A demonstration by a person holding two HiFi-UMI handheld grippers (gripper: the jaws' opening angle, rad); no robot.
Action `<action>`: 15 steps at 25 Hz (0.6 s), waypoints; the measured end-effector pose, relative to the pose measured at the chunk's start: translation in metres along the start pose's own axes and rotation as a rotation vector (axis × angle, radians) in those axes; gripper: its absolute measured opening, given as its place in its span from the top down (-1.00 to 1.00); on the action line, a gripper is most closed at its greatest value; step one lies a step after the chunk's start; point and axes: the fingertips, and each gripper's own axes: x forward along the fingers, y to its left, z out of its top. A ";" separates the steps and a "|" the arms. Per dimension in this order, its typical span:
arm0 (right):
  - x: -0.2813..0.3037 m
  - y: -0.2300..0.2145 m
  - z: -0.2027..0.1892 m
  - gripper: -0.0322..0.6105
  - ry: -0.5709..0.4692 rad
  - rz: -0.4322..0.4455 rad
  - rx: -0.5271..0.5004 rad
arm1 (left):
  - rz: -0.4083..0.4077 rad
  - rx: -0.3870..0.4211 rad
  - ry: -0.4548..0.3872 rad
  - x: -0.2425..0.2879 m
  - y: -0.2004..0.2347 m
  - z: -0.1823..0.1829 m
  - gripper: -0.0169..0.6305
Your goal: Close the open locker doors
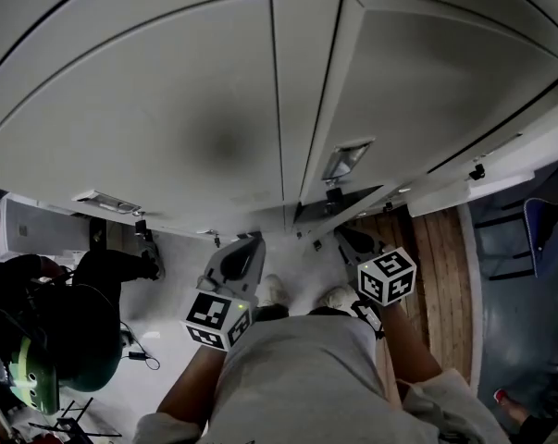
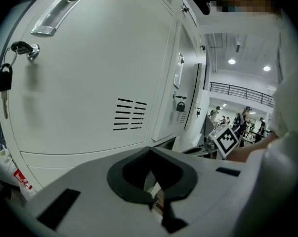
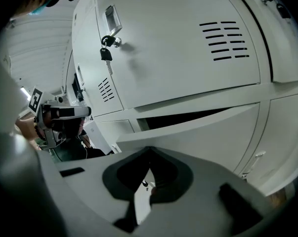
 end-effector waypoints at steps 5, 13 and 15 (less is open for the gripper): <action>0.009 -0.002 0.006 0.81 0.001 0.016 -0.009 | 0.019 -0.004 -0.005 0.001 0.004 0.000 0.91; 0.022 -0.006 0.016 0.81 -0.004 0.034 -0.014 | 0.057 -0.017 -0.015 -0.002 0.012 0.002 0.91; 0.025 -0.006 0.018 0.81 -0.005 0.039 -0.014 | 0.065 -0.024 -0.016 -0.002 0.013 0.001 0.91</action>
